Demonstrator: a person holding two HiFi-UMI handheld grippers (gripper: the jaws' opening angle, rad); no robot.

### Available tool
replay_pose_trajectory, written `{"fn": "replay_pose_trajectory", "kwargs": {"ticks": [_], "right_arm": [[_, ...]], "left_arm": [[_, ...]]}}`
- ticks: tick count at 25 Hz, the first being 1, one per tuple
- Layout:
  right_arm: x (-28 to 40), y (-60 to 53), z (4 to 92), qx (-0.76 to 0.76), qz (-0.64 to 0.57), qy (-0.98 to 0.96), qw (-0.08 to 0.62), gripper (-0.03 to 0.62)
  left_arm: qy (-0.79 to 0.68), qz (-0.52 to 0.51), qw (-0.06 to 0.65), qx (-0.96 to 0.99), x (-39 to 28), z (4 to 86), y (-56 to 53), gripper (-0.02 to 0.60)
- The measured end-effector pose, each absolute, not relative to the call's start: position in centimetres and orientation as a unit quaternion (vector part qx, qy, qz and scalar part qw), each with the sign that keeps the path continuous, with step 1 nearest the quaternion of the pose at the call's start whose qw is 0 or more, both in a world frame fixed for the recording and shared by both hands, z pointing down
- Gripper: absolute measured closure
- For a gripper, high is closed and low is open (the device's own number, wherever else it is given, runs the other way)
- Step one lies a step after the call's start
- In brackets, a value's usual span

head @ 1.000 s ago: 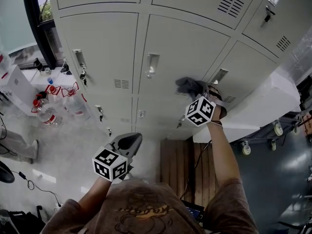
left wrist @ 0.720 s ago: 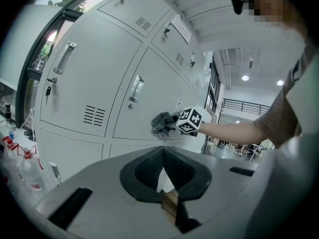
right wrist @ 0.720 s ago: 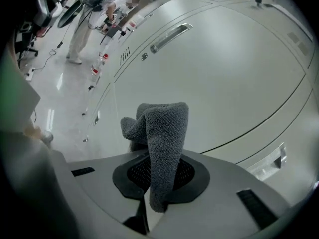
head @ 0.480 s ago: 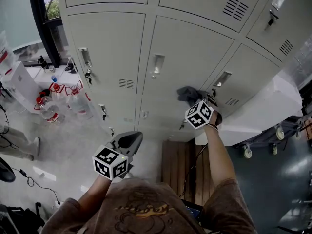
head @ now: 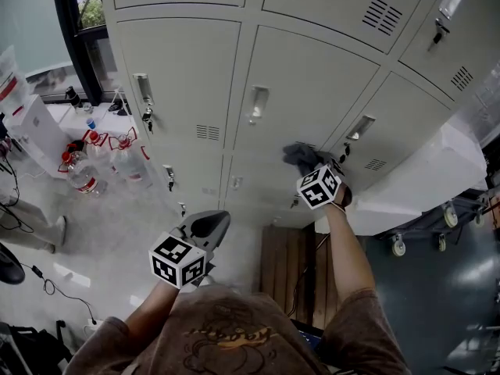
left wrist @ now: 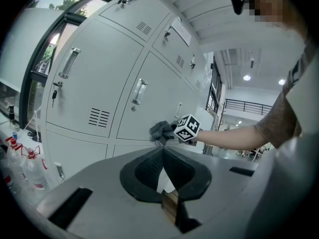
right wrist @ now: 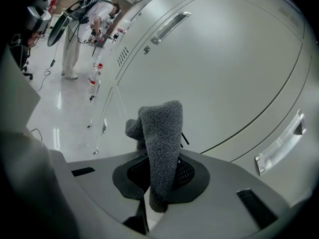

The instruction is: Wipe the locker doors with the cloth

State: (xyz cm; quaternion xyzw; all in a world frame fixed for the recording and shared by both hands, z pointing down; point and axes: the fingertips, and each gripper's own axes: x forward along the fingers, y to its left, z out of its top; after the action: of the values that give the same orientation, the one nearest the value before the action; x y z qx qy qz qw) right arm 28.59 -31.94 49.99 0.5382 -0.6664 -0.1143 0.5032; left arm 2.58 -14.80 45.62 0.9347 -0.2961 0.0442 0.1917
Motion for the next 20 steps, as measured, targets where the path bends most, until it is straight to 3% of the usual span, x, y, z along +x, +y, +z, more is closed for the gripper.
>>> {"fn": "replay_pose_trajectory", "kwargs": {"ticks": [15, 20], "right_arm": [[20.8, -26.5, 38.1, 0.559, -0.175, -0.738, 0.335, 0.559], [18.6, -23.0, 34.7, 0.567, -0.146, -0.776, 0.235, 0.559]], "left_arm": [[-0.295, 0.037, 0.185, 0.937, 2.7, 45.0, -15.3, 0.578], [-0.295, 0.035, 0.183, 0.937, 2.8, 44.9, -15.5, 0.578]]}}
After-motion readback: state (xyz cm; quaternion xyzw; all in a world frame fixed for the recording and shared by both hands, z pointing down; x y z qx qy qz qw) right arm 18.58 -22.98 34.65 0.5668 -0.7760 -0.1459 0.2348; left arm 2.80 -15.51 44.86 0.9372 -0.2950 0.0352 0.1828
